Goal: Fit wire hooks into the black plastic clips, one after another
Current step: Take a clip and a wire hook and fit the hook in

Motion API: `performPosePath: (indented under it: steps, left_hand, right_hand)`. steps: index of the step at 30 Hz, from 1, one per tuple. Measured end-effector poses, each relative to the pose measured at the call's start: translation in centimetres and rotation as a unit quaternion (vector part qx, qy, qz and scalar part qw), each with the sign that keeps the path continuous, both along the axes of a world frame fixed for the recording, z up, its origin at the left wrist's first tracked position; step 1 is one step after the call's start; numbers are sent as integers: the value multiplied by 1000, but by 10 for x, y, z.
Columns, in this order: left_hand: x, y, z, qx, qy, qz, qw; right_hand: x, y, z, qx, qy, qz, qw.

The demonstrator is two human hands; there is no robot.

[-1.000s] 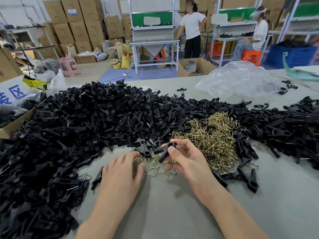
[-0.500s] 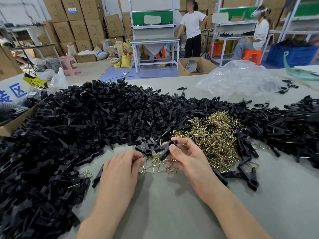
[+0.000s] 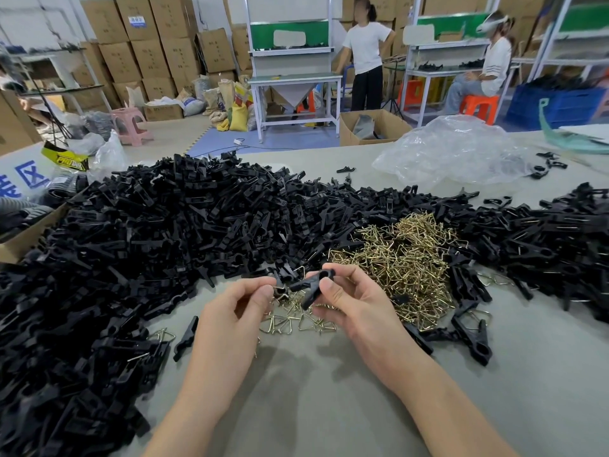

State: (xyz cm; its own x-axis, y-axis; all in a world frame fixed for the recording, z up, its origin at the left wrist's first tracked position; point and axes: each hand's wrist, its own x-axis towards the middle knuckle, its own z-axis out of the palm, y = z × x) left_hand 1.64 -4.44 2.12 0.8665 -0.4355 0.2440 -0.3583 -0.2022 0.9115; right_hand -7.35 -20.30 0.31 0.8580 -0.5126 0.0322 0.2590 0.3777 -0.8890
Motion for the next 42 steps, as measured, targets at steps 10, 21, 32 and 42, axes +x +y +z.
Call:
performPosePath:
  steps: [10, 21, 32, 42]
  left_hand:
    - [-14, -14, 5, -188, 322, -114, 921]
    - [-14, -14, 5, -184, 330, -88, 922]
    - [-28, -19, 10, -274, 454, -187, 827]
    - [-30, -24, 7, -297, 470, -238, 797]
  right_hand:
    - [0, 4, 1, 11, -71, 31, 997]
    - [0, 6, 2, -6, -62, 45, 997]
    - [-1, 7, 0, -18, -40, 57, 997]
    - [-7, -4, 0, 9, -57, 77, 995]
